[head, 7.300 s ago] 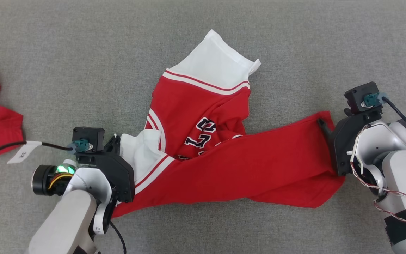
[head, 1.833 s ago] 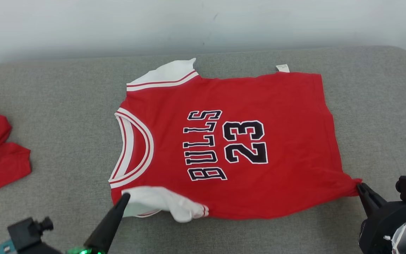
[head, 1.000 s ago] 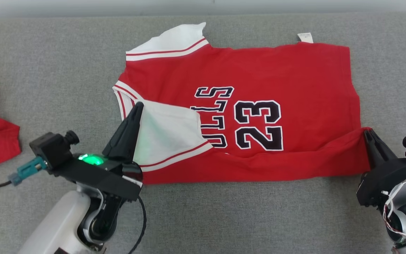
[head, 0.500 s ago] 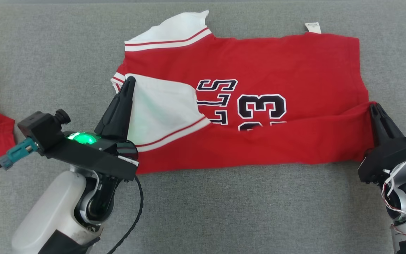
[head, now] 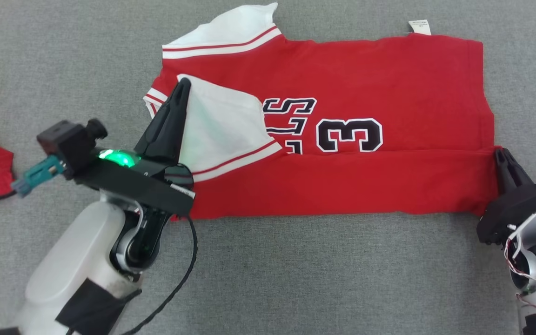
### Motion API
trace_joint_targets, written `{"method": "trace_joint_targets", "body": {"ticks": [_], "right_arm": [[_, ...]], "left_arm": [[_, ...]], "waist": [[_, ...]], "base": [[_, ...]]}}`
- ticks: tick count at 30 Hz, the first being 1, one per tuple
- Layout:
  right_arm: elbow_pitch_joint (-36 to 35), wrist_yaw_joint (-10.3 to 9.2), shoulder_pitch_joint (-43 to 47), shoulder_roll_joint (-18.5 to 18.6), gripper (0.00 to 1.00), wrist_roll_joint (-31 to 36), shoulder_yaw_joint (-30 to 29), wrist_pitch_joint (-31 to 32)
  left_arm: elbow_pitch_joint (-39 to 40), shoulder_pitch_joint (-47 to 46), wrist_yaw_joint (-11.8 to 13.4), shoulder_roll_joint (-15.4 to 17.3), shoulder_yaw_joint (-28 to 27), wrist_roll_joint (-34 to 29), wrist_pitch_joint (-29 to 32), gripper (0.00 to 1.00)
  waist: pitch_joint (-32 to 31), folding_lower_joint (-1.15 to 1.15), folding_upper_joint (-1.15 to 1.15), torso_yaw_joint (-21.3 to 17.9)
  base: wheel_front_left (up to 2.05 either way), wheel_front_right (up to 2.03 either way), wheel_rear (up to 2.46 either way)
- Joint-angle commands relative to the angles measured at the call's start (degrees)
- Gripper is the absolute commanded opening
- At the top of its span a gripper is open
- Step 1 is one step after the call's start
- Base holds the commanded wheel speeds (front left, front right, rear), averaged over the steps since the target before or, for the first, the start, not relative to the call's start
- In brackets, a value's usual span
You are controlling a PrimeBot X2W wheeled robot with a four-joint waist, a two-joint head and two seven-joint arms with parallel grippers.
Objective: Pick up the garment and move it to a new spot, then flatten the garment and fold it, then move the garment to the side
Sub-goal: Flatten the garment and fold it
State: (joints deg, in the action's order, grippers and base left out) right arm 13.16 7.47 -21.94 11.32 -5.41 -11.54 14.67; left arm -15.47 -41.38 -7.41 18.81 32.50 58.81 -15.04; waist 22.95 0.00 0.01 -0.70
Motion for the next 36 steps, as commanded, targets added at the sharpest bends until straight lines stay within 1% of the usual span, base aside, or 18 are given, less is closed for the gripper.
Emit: {"method": "trace_joint_targets", "body": {"ticks": [1,5,9,10,11,12,13,14,16,20,22,27,30,32,36], "right_arm": [[0.20,0.06,-0.63,-0.28,0.00,0.75,-0.06,-0.16],[1.56,0.06,-2.06,-0.90,0.00,1.13,0.36,-0.86],[3.39,0.06,-2.81,-1.48,0.00,1.49,0.49,-1.69],[4.04,0.06,-2.93,-1.76,0.93,1.24,0.75,-1.46],[4.04,0.06,-2.93,-1.76,0.93,1.24,0.75,-1.46],[4.58,0.06,-3.18,-1.77,1.00,0.80,1.04,-1.72],[4.58,0.06,-3.18,-1.77,1.00,0.80,1.04,-1.72],[4.94,0.06,-3.07,-1.70,1.00,0.66,1.12,-1.85],[5.21,0.06,-2.54,-1.48,1.00,0.18,0.87,-2.16],[4.40,0.06,-0.24,-1.56,1.00,-0.60,-0.45,-1.29],[3.16,0.06,1.15,-1.46,1.00,-0.99,-1.27,-0.46],[-0.94,0.06,5.82,-1.72,1.00,-1.35,-3.23,3.13],[-3.81,0.06,8.02,-2.28,1.00,-1.36,-3.92,5.36],[-5.49,0.06,9.15,-2.81,1.00,-1.38,-4.16,6.63],[-7.42,0.06,10.34,-4.07,1.00,-1.19,-4.03,8.10]], "left_arm": [[-0.70,-1.29,-0.10,0.10,0.49,-0.78,-0.15,0.00],[-3.68,-3.73,-0.09,0.33,2.49,-0.76,-0.15,0.00],[-6.21,-4.97,-0.09,0.21,2.86,-1.24,-0.15,0.00],[-7.47,-5.07,-0.09,0.13,3.15,-1.44,-0.15,0.00],[-7.47,-5.07,-0.09,0.13,3.15,-1.44,-0.15,0.00],[-9.38,-5.74,-0.01,-0.11,3.09,-2.39,-0.15,0.83],[-9.38,-5.74,-0.01,-0.11,3.09,-2.39,-0.15,0.83],[-10.24,-6.04,0.36,0.01,2.87,-3.53,-0.15,1.00],[-11.59,-5.59,1.19,0.10,1.87,-5.76,-0.15,1.00],[-12.67,-2.16,3.11,1.70,1.26,-10.49,-0.15,1.00],[-12.02,-0.15,4.29,2.57,1.25,-12.64,-0.15,1.00],[-10.16,6.55,7.43,5.43,2.80,-15.43,0.15,1.00],[-9.08,10.31,9.51,6.87,3.58,-15.35,2.08,1.00],[-8.67,12.26,10.29,7.46,4.10,-14.57,3.83,1.00],[-8.99,14.08,11.46,7.20,4.42,-13.12,7.01,1.00]], "waist": [[0.09,0.00,-0.01,-0.15],[0.26,0.00,-0.01,-0.80],[0.41,0.00,-0.01,-1.24],[0.35,0.00,-0.01,-1.30],[0.35,0.00,-0.01,-1.30],[0.03,0.00,-0.01,-1.36],[0.03,0.00,-0.01,-1.36],[-0.25,0.00,-0.01,-1.38],[-1.01,0.00,-0.01,-1.40],[-3.46,0.00,-0.01,-1.27],[-4.88,0.00,-0.01,-1.21],[-8.19,0.00,-0.01,-0.87],[-9.36,0.00,-0.01,-0.97],[-9.72,0.00,-0.01,-1.14],[-9.78,0.00,-0.01,-1.36]], "base": [[0.00,0.00,0.00],[0.00,0.00,0.00],[0.00,0.00,0.00],[0.00,0.00,0.00],[0.00,0.00,0.00],[0.00,0.00,0.00],[0.00,0.00,0.00],[0.00,0.00,0.00],[0.00,0.00,0.00],[0.00,0.00,0.00],[0.00,0.00,0.00],[0.00,0.00,0.00],[0.00,0.00,0.00],[0.00,0.00,0.00],[0.00,0.00,0.00]]}}
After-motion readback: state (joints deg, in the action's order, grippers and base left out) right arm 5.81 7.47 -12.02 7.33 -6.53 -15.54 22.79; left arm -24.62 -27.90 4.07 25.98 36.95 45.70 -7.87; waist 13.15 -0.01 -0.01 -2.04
